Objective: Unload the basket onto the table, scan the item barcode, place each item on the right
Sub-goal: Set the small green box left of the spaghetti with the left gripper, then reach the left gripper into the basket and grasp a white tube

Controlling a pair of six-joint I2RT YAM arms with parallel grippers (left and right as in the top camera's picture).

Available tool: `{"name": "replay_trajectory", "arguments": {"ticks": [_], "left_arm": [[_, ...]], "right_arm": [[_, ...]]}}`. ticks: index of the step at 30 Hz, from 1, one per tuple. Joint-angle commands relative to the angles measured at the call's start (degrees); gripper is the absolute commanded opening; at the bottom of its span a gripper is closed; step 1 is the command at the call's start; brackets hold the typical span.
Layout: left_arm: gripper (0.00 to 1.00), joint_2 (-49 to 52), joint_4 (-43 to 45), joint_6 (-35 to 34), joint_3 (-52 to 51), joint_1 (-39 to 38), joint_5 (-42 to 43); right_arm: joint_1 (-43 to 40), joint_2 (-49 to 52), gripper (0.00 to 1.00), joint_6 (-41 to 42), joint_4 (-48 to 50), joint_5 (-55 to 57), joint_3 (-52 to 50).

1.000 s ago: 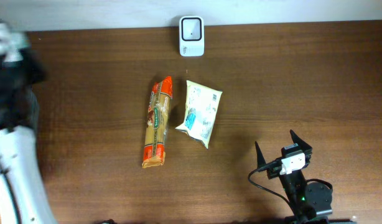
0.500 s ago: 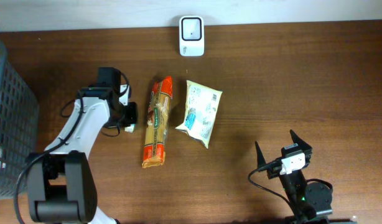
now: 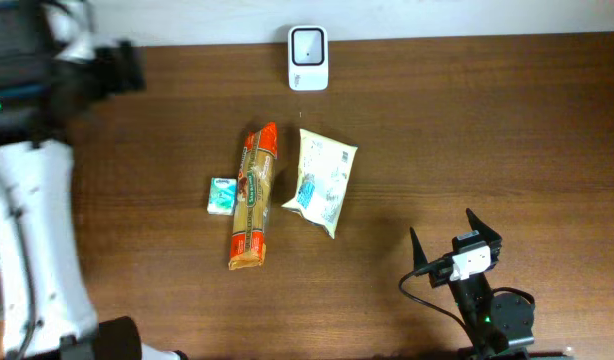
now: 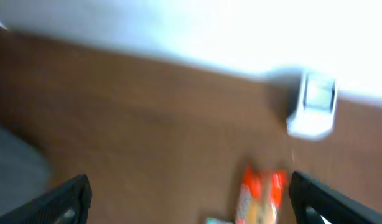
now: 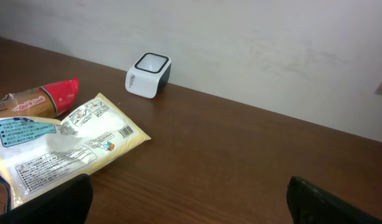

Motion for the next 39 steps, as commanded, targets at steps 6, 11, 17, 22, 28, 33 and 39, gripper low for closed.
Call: {"name": "replay_trajectory", "arguments": {"ticks": [6, 11, 17, 22, 28, 33, 39], "left_arm": [[0.99, 3.39, 2.51, 0.96, 5.95, 31.08, -12.33], [0.98, 14.23, 2.51, 12.59, 5.9, 39.56, -2.99], [0.94, 27.02, -0.33, 18.97, 5.88, 41.64, -3.02], [0.94, 36.24, -1.16, 20.28, 5.7, 41.9, -2.82], [0.84, 43.58, -2.54, 20.48, 5.68, 42.05, -2.99], [0.09, 44.72, -3.1, 20.46, 5.7, 42.05, -3.04], [0.0, 40.7, -3.98, 20.17, 5.81, 42.01, -2.91]], "right_arm": [[0.35, -0.39, 0.98, 0.63, -0.22, -0.33, -0.37], [0.35, -0.39, 0.98, 0.63, -0.22, -0.33, -0.37], [0.35, -0.39, 0.98, 0.63, -0.22, -0.33, -0.37], [0.35, -0.39, 0.98, 0.63, -0.22, -0.33, -0.37], [0.35, -0.39, 0.98, 0.63, -0.22, -0.33, -0.37], [0.35, -0.39, 0.99, 0.63, -0.22, -0.33, -0.37], [0.35, -0.39, 0.98, 0.63, -0.22, -0.33, -0.37]]}}
